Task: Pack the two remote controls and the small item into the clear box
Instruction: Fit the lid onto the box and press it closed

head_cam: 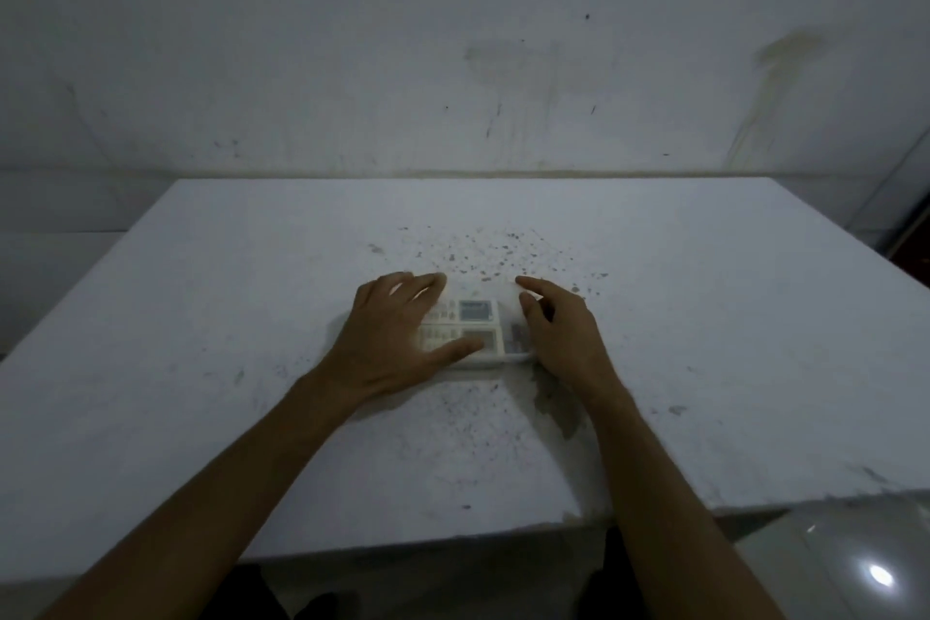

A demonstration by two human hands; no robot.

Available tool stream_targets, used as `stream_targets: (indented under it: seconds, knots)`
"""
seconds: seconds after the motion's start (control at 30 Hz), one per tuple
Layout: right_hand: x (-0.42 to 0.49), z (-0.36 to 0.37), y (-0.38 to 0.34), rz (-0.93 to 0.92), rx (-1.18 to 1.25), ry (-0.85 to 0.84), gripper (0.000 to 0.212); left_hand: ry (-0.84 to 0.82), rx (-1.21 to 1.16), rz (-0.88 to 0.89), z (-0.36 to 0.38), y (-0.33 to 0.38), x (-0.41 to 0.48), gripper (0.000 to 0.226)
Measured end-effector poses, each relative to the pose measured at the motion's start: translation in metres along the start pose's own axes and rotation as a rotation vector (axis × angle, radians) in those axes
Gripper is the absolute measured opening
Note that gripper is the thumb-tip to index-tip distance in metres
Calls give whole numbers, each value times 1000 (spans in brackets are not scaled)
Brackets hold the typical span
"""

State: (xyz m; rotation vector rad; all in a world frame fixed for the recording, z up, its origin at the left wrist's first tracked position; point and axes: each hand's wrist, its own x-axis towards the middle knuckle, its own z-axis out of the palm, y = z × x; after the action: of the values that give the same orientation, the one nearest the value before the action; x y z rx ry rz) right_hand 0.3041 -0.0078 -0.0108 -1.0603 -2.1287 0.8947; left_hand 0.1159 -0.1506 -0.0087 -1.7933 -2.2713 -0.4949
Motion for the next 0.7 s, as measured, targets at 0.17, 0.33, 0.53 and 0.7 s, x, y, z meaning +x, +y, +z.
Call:
stream_targets:
  seconds: [0.17,0.33,0.53,0.7]
  knots:
    - [5,0,4,-12,-45,-15,37,-135,-290,-45,5,-22,-6,118]
    - [14,-9,8,-6,-45,36,35,-150,-254,-56,14,-12,8,120]
    - [22,-13,8,-6,-95,45,35,-127,-248,-72,15,-6,17,119]
    - [13,-11,5,32,-8,59,36,-179,-323,-79,7,-7,21,118]
